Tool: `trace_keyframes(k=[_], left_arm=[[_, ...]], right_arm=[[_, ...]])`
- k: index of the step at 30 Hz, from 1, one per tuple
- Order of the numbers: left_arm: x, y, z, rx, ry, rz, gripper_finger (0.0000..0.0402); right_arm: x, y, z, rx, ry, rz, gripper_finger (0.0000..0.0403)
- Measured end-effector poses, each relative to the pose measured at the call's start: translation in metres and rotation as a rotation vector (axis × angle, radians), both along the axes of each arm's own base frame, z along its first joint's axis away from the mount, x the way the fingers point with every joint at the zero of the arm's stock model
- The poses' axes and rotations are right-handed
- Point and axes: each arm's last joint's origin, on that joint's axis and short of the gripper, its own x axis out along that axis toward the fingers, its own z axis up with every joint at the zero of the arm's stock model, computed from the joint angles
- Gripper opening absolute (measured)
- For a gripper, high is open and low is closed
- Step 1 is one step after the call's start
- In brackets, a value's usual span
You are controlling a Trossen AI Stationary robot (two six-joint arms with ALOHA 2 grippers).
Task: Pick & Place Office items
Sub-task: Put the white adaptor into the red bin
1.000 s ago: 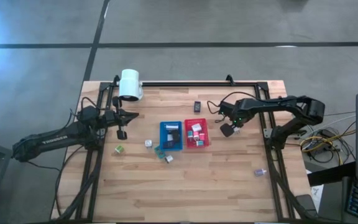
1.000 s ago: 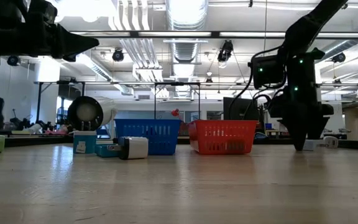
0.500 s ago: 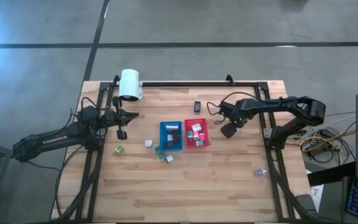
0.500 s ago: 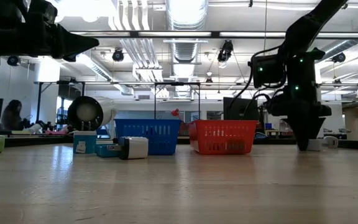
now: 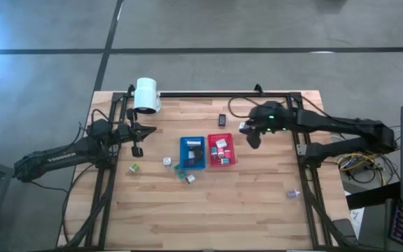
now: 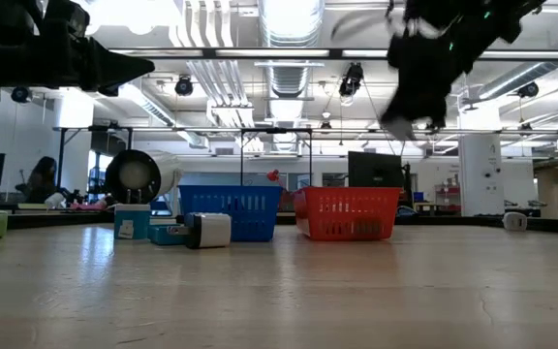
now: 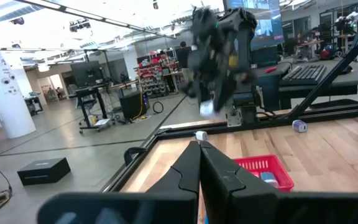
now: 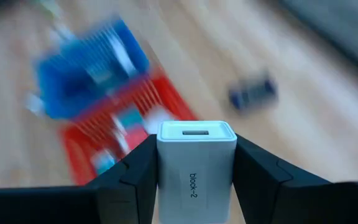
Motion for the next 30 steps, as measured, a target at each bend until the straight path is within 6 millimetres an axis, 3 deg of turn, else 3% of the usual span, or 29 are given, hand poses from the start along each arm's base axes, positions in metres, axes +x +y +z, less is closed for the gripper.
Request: trace_keyframes(k=[4,8,12,21,25,30], left_arm=[[0.000,0.000,0.000,0.000,0.000,0.000,0.0012],[0.000,0.000,-0.001,-0.004,0.005,0.000,0.0012],[0.000,0.000,-0.001,-0.008,0.005,-0.001,0.0012],[0.001,0.000,-0.002,-0.020,0.018,-0.001,0.0012],[0.001,0.000,-0.004,-0.022,0.037,0.001,0.0012],[0.001,0.000,-0.004,-0.023,0.036,0.001,0.0012]], right_arm=[[-0.014,0.016,0.026,-0.135,-0.211,0.103,0.0154],[-0.036,0.027,0.038,-0.234,-0.410,0.144,0.0154],[-0.058,0.032,0.025,-0.318,-0.551,0.150,0.0154],[-0.093,0.041,-0.032,-0.456,-0.842,0.132,0.0154],[-0.101,0.043,-0.044,-0.447,-0.819,0.135,0.0154],[-0.112,0.046,-0.041,-0.482,-0.853,0.147,0.0154]])
